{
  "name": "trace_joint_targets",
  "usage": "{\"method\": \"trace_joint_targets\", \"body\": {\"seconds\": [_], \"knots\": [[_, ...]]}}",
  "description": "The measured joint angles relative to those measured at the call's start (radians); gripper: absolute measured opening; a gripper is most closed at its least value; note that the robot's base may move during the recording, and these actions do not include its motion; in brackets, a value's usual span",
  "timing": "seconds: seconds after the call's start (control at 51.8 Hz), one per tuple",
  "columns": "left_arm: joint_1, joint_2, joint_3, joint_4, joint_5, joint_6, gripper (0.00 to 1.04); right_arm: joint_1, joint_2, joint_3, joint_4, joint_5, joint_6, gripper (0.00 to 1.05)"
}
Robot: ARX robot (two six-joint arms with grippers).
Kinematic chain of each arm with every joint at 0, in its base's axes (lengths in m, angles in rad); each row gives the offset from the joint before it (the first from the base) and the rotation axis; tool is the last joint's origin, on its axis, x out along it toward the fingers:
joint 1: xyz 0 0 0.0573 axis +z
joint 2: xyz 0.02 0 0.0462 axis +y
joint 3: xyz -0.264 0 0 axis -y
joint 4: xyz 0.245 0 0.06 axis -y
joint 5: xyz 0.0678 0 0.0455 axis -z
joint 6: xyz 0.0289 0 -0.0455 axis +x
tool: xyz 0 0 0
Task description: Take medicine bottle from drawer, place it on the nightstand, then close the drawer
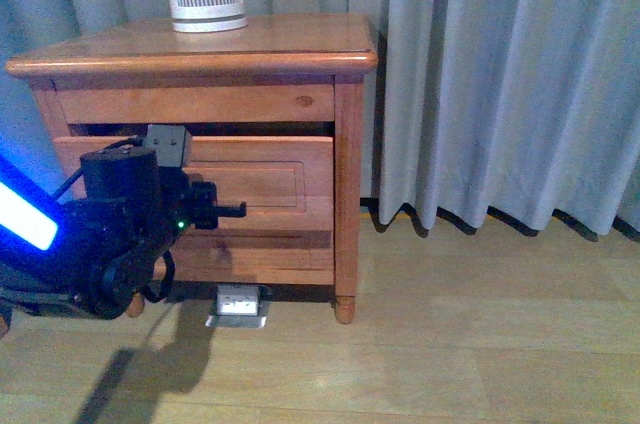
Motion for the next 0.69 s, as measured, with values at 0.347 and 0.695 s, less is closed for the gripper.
{"method": "trace_joint_targets", "body": {"seconds": [0.347, 0.695], "knots": [[-0.023, -0.207, -0.499, 0.237, -0.053, 0.013, 0.25, 0.0, 0.0, 0.0, 0.0, 0.0, 0.0, 0.98], [-0.023, -0.282, -0.637, 0.228, -0.087, 0.024, 0.61, 0.0, 0.0, 0.0, 0.0, 0.0, 0.0, 0.98]]}}
